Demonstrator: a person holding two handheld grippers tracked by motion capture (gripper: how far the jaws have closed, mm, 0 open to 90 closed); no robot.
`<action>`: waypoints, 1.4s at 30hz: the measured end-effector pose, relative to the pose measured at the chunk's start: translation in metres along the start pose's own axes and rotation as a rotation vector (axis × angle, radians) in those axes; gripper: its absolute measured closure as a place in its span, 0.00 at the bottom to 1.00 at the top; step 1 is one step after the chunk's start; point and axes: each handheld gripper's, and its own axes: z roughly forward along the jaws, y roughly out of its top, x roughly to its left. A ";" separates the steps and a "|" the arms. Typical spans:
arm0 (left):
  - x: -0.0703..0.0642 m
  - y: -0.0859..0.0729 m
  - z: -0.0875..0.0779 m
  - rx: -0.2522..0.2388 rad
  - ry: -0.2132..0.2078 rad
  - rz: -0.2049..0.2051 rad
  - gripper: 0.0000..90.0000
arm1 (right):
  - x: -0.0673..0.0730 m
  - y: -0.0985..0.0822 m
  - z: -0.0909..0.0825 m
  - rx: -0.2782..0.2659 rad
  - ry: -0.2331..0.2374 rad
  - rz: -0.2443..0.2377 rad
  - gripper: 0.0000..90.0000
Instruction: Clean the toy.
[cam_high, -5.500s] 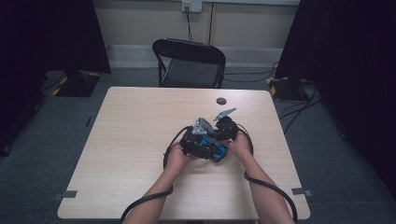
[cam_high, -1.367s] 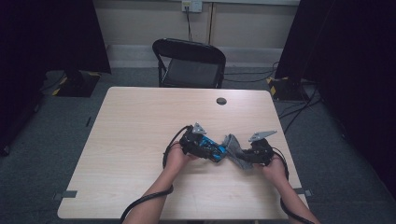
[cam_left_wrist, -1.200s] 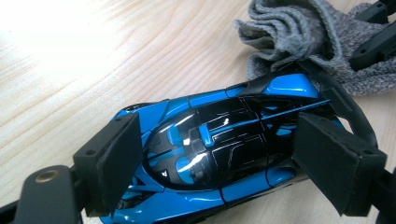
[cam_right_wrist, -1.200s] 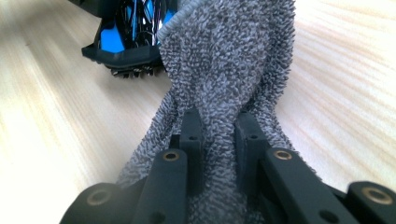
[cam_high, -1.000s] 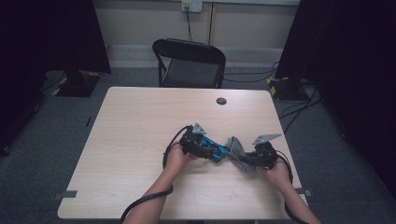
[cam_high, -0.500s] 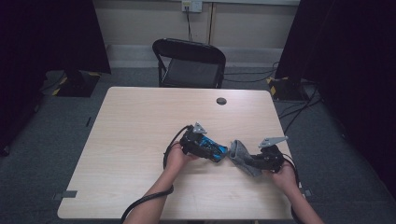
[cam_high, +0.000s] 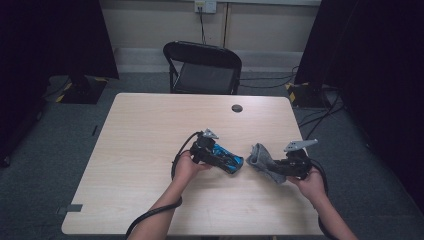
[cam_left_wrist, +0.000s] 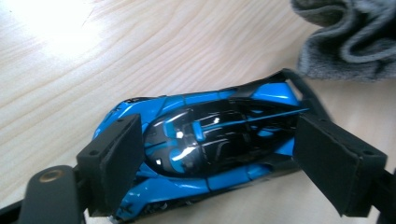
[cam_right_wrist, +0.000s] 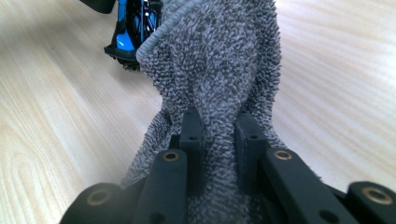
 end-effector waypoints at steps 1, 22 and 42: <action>0.000 0.000 -0.003 0.002 0.002 0.002 0.19 | 0.001 0.003 -0.001 -0.003 0.003 -0.004 0.85; 0.012 -0.034 -0.125 -0.106 0.042 0.004 0.23 | 0.071 0.084 0.042 -0.016 0.136 -0.154 0.85; 0.032 -0.082 -0.173 -0.164 0.095 -0.053 0.23 | 0.162 0.121 0.166 0.106 0.309 -0.317 0.83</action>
